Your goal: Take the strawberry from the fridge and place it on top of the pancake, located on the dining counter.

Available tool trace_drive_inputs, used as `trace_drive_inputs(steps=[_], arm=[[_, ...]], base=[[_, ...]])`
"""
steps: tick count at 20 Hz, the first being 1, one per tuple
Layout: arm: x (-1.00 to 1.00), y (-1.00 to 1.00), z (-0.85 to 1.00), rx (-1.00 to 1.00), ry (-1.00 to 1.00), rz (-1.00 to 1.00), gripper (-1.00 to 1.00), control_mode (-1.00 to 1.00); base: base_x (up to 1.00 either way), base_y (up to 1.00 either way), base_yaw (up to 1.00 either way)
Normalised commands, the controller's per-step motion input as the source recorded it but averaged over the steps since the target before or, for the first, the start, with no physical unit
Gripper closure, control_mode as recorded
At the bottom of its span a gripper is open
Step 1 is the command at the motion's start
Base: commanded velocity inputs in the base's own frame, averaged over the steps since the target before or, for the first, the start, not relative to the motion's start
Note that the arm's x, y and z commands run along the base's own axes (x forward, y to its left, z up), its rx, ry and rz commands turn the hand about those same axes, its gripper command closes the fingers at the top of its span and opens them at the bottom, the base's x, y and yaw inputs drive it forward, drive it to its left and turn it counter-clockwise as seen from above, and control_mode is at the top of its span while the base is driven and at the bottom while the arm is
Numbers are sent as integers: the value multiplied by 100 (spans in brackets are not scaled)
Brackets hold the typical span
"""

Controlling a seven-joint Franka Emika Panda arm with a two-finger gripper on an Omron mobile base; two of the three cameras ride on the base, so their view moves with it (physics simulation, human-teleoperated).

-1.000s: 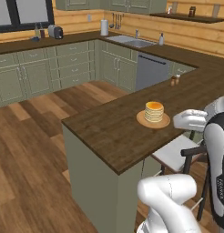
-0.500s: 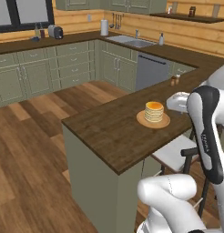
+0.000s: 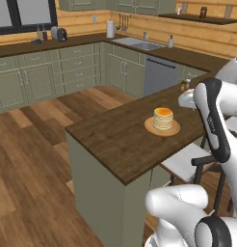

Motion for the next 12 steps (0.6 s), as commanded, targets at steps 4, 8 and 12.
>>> trace_drive_inputs(steps=[4,8,12], arm=[[51,0,-16,-13,9,0,100,-100],[43,0,-31,-7,6,0,100,-100],[56,-9,-32,0,1,0,100,-100]], base=[[0,0,0],[0,0,0],[0,0,0]])
